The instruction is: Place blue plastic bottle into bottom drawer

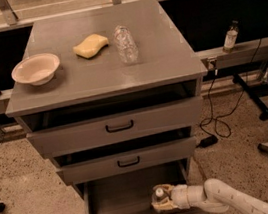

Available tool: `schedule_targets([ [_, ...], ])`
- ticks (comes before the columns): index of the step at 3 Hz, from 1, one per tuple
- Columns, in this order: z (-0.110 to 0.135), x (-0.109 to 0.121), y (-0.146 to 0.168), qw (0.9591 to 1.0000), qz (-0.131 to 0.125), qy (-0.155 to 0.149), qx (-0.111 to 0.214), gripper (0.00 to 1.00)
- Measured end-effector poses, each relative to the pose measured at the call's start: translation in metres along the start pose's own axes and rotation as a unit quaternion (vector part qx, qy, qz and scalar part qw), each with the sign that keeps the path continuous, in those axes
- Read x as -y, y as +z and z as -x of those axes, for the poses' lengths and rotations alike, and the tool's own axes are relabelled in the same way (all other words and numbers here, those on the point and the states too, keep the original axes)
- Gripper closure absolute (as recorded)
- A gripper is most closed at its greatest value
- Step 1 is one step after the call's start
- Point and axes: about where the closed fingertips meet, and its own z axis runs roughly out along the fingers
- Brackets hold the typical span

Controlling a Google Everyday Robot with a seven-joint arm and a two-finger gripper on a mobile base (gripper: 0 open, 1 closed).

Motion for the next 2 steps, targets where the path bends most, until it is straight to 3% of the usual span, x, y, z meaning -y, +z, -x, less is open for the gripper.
schedule_targets([
  [2, -0.0113, -0.001, 0.0035, 0.9999, 0.004, 0.01, 0.002, 0.12],
])
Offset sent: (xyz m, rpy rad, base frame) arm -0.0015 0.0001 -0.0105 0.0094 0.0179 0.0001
